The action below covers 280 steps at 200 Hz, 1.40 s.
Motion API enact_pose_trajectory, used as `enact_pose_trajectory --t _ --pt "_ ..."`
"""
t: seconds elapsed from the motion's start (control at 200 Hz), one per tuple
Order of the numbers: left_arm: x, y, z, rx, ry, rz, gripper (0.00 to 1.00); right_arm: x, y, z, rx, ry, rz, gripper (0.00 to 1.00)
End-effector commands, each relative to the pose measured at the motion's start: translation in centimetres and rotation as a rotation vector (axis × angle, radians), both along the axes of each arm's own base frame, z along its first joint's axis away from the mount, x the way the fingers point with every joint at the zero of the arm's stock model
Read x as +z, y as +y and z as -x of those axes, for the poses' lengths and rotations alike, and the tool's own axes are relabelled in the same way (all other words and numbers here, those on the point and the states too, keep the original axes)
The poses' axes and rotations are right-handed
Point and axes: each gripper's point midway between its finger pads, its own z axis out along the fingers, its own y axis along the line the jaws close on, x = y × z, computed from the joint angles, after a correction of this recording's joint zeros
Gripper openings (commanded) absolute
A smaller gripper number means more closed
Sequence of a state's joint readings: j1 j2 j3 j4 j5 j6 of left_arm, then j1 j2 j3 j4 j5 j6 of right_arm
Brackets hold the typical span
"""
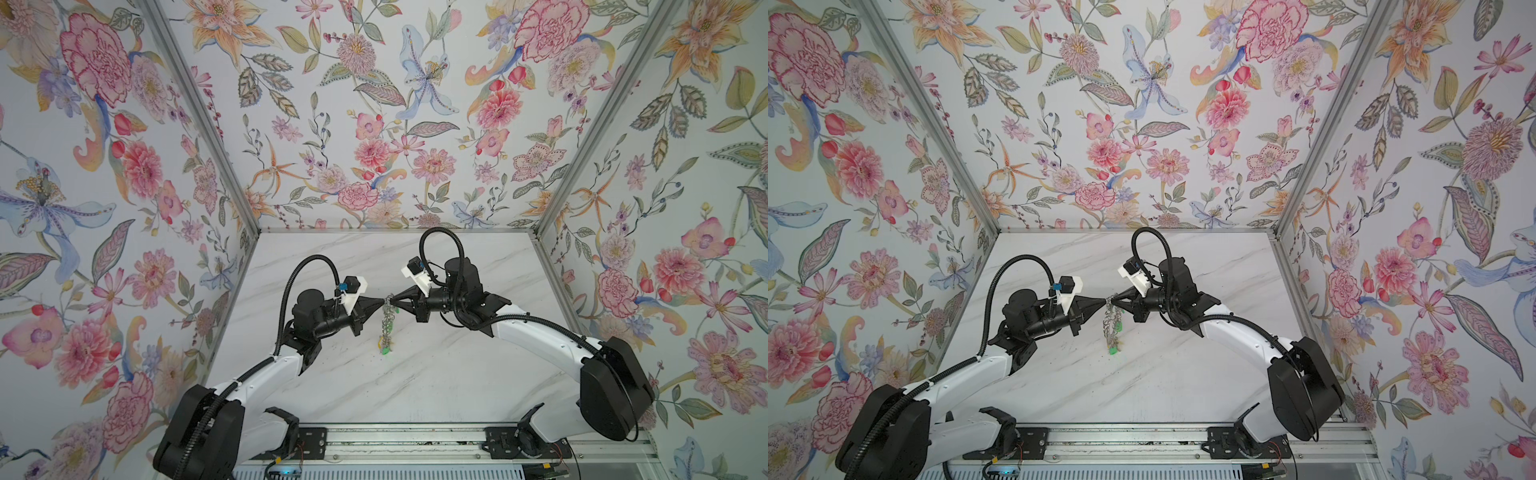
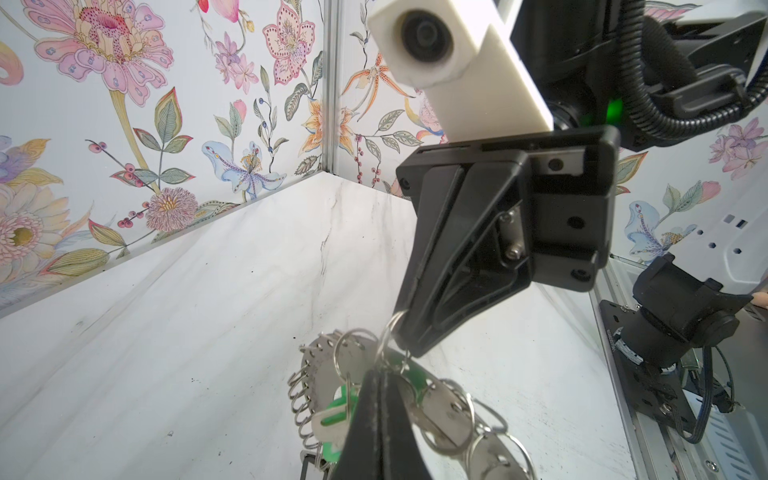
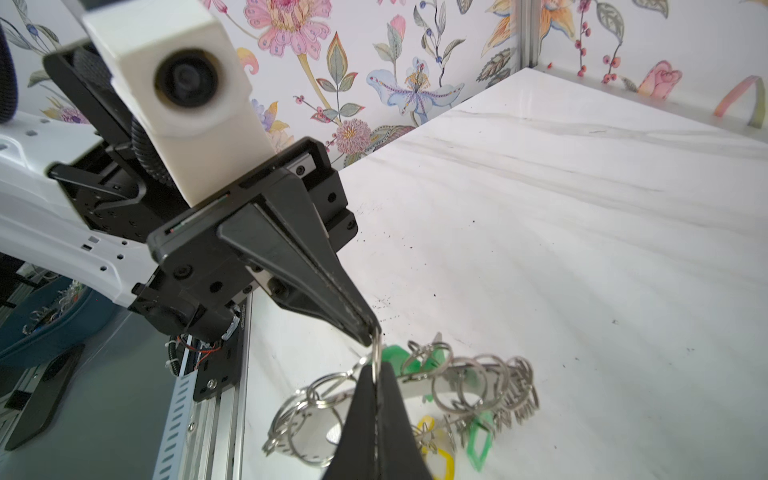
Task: Remove the keys from the keyring
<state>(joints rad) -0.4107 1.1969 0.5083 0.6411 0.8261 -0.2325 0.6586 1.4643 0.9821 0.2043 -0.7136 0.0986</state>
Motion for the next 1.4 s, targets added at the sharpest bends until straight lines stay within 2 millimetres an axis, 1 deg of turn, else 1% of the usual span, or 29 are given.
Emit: enact_pose_trajectory --t 0.0,0.145,0.28,0.355,0.39,0.44,0.545,0.601,0.666,0.726,0.796,0.926,1.146,1.396 --pt "-0.7 0.1 0.2 0.005 0.027 -0.005 0.01 5.7 0.1 -0.3 -0.029 -0.136 -0.178 0.00" --pt "-0.7 0.1 0.2 0.008 0.027 -0.004 0.01 6.5 0.5 -0.1 -0.028 -0.141 -0.226 0.00" --pt "-0.3 0.1 0.2 0.009 0.019 -0.001 0.02 6.4 1.0 -0.1 -0.021 -0.144 -0.226 0.00" --pt "0.0 0.9 -0.6 0.081 0.010 -0.015 0.05 6.0 0.9 -0.4 -0.042 -0.167 -0.190 0.00" --pt "0.3 1.4 -0.9 0.123 0.000 -0.022 0.09 5.6 0.9 -0.5 -0.053 -0.180 -0.155 0.00" --pt "1.2 2.3 -1.3 0.178 -0.025 -0.016 0.18 4.9 0.9 -0.7 -0.064 -0.193 -0.108 0.00" --pt "3.6 3.7 -1.2 0.236 -0.054 0.048 0.26 4.0 0.6 -0.8 -0.089 -0.224 -0.044 0.00" --pt "4.8 3.7 -1.0 0.228 -0.057 0.083 0.29 3.6 0.5 -0.9 -0.098 -0.230 -0.015 0.00" --pt "5.7 3.0 -0.2 0.160 -0.048 0.113 0.34 3.5 0.4 -0.9 -0.102 -0.236 -0.006 0.00" --pt "6.1 2.2 0.1 0.106 -0.015 0.128 0.34 3.4 0.4 -1.0 -0.105 -0.234 -0.002 0.00" --pt "5.5 1.6 0.1 0.061 0.039 0.117 0.33 3.5 0.5 -1.0 -0.099 -0.235 -0.005 0.00" --pt "4.0 1.1 -0.1 0.041 0.103 0.092 0.21 3.8 0.6 -0.9 -0.093 -0.240 -0.009 0.00" --pt "3.0 0.6 -0.6 0.022 0.167 0.090 0.20 3.9 1.0 -0.7 -0.084 -0.246 -0.004 0.00" --pt "3.2 0.4 -1.0 0.024 0.171 0.114 0.19 3.4 1.4 -0.5 -0.072 -0.245 0.012 0.00"
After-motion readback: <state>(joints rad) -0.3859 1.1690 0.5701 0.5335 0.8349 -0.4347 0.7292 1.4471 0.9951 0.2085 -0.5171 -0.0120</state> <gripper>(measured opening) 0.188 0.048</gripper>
